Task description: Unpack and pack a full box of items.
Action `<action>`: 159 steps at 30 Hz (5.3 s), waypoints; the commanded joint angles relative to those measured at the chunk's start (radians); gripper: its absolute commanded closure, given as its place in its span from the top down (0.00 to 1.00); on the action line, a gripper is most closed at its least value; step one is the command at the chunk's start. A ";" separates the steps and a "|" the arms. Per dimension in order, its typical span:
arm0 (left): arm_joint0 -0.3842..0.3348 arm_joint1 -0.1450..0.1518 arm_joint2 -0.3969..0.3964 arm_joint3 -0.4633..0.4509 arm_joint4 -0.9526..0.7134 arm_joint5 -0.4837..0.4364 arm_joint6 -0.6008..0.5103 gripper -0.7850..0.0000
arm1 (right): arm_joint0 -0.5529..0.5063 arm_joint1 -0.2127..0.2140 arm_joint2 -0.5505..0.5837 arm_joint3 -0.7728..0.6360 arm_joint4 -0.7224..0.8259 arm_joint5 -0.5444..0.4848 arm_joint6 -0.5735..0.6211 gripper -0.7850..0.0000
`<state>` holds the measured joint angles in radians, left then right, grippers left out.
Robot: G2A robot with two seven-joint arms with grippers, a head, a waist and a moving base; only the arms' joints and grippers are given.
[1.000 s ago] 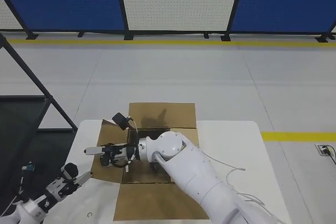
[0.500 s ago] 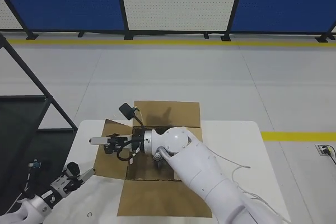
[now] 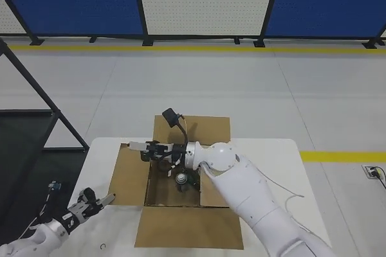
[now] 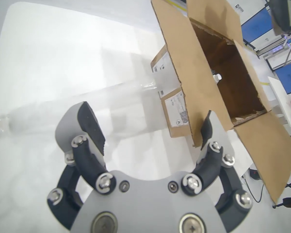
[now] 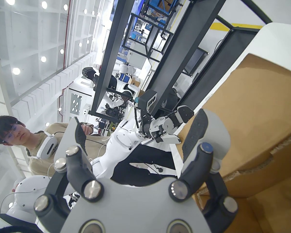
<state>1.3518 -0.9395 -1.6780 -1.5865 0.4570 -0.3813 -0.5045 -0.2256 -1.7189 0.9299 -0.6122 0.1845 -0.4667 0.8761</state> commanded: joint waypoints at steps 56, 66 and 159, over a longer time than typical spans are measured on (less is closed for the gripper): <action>-0.081 -0.005 0.060 0.053 0.052 0.000 0.025 1.00 | -0.756 0.262 0.555 -0.955 -0.370 0.727 -0.324 1.00; -0.087 -0.006 0.064 0.056 0.055 0.004 0.028 1.00 | -0.735 0.278 0.523 -0.929 -0.368 0.691 -0.205 1.00; -0.461 -0.023 0.458 -0.084 -0.544 0.158 -0.432 1.00 | -0.883 0.386 0.622 -1.130 0.015 0.241 0.113 1.00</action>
<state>0.9097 -0.9578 -1.2455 -1.6910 -0.0815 -0.2275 -0.9375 -1.1011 -1.3352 1.5384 -1.7347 0.1760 -0.2172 0.9804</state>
